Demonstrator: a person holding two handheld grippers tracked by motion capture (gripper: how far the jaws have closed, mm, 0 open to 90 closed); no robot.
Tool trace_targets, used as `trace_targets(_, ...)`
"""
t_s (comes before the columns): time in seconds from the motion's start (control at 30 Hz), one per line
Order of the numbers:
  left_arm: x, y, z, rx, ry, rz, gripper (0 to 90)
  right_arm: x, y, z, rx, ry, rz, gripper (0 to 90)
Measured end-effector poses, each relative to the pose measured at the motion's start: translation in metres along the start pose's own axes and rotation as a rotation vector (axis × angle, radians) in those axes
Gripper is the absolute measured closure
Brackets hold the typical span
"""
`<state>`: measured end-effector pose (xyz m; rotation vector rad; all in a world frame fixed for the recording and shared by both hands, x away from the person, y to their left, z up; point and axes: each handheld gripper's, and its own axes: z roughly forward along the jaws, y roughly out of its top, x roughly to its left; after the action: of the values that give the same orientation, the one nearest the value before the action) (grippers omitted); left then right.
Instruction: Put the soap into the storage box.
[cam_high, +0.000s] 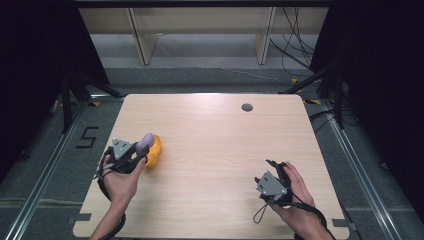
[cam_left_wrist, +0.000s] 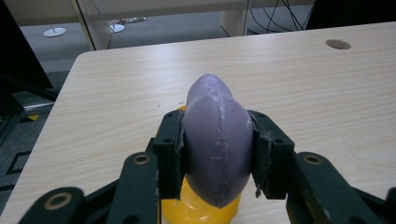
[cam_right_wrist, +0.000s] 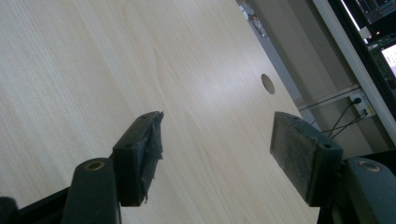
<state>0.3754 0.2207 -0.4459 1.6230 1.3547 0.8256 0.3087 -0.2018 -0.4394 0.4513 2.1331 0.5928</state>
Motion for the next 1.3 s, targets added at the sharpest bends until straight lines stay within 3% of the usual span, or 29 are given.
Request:
trace_targets(0.33, -0.001, -0.004, 0.015, 0.023, 0.032, 0.001, 58.9, 0.0, 0.0, 0.0, 0.001, 0.002, 0.003, 34.6)
trace_targets(0.4, -0.001, -0.005, 0.018, 0.027, 0.038, 0.004, 58.9, -0.001, 0.0, 0.0, -0.003, -0.002, -0.017, 34.6)
trace_targets(0.53, -0.001, -0.008, 0.022, 0.035, 0.055, 0.011, 58.9, 0.0, 0.0, 0.0, 0.001, -0.001, 0.0, 34.6)
trace_targets(0.63, -0.001, -0.01, 0.025, 0.037, 0.062, 0.017, 58.9, -0.001, 0.0, 0.0, 0.002, -0.002, -0.02, 34.6)
trace_targets(0.67, 0.0, -0.011, 0.025, 0.041, 0.066, 0.015, 58.9, 0.0, -0.001, 0.0, 0.002, -0.002, -0.001, 34.6)
trace_targets(1.17, -0.003, -0.015, 0.033, 0.046, 0.066, 0.003, 58.9, -0.001, 0.0, 0.0, 0.002, -0.009, -0.013, 34.6)
trace_targets(1.3, -0.003, -0.017, 0.035, 0.057, 0.066, 0.006, 58.8, 0.001, 0.0, -0.001, 0.004, 0.009, -0.004, 34.6)
